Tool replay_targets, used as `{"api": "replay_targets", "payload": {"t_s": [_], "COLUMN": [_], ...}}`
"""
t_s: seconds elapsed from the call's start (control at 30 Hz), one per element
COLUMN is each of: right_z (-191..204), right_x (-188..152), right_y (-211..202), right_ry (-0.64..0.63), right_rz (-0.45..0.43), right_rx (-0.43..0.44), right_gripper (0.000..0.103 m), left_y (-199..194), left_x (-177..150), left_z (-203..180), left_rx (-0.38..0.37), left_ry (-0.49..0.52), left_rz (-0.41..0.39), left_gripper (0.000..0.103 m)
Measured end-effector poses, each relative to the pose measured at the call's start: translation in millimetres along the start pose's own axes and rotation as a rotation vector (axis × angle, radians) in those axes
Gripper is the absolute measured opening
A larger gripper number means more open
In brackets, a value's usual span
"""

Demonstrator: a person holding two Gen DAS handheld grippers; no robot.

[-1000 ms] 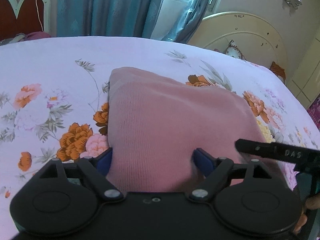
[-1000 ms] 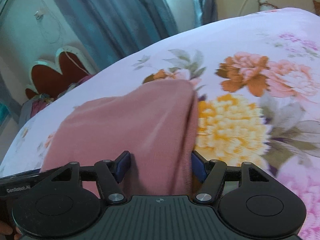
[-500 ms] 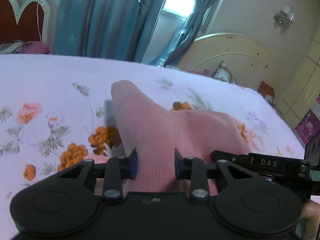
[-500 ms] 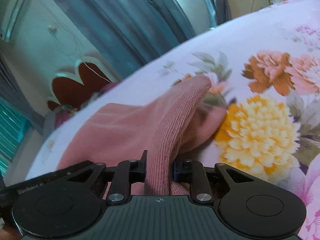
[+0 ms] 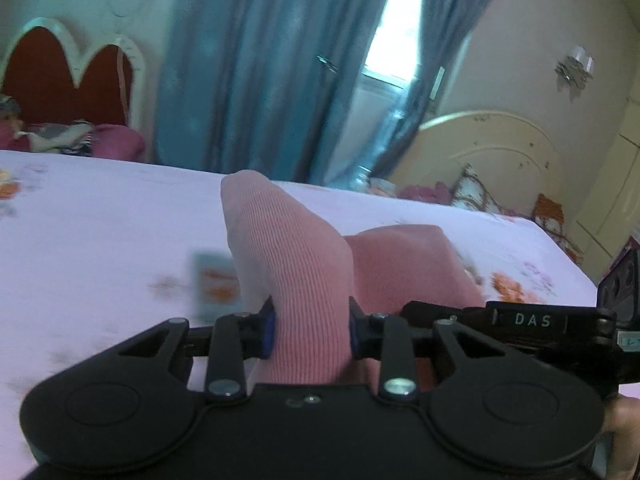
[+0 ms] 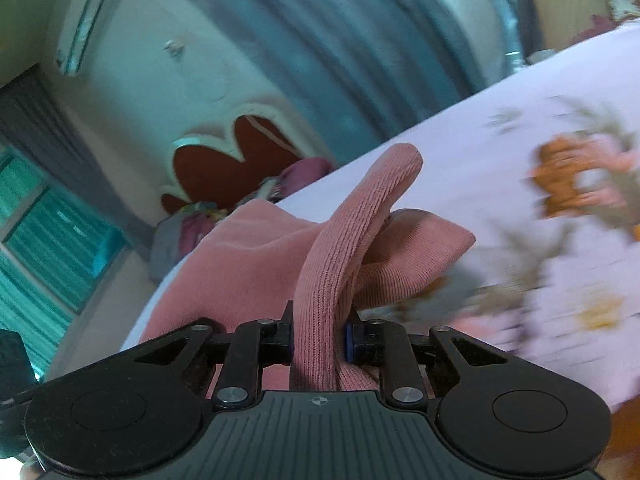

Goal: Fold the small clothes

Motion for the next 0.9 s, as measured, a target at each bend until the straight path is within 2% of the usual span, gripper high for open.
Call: {"api": "replay_targets", "payload": {"t_s": [0.17,0.37,0.5,0.6,0.63,0.7,0.77,0.87,0.9], "right_z": [70,128,141,131,126,113,108,107,107], "right_x": [-30,-51,-57,-61,-63,-70,-75,-76,-75], "right_y": [70,157,202,224,228,232,235,231,228], "right_ry": [0.033,0.031,0.012,-0.013,-0.024,-0.025,-0.078,-0.113,-0.121], "right_rz": [0.01,0.033,0.062,0.076,0.073,0.082,0.099,0.082,0.074], "right_rx": [0.017,0.023,0.002,-0.057,-0.089,-0.17,-0.243,-0.277,-0.296], "right_gripper": [0.021,0.021,0.021,0.021,0.021,0.021,0.021,0.024,0.03], "left_y": [-28,-33,-26,-15,-9,-4,-7,-13,-19], "left_x": [9,23,19,4,-4,-20,-27,-23,-21], "left_z": [95,179,222,249,259,272,274,274,276], "left_rx": [0.018,0.065,0.081,0.137,0.16,0.181,0.182,0.191,0.195], "left_ry": [-0.019,0.008,0.015,0.027,0.033,0.045,0.068,0.084,0.081], "left_rz": [-0.005,-0.006,-0.004,0.007,0.028,0.062,0.049,0.048,0.042], "left_gripper": [0.031,0.031,0.031,0.033,0.037,0.051,0.064,0.07,0.069]}}
Point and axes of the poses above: each gripper's, at about its wrist camera, not at the fingertips, and y roughly the way its jaws point, z to its left, x to its top, the point moved 7 cm from there along y, roughly the way its jaws point, and after that the axes turned 1 degree about x, right-handed, at the moved point
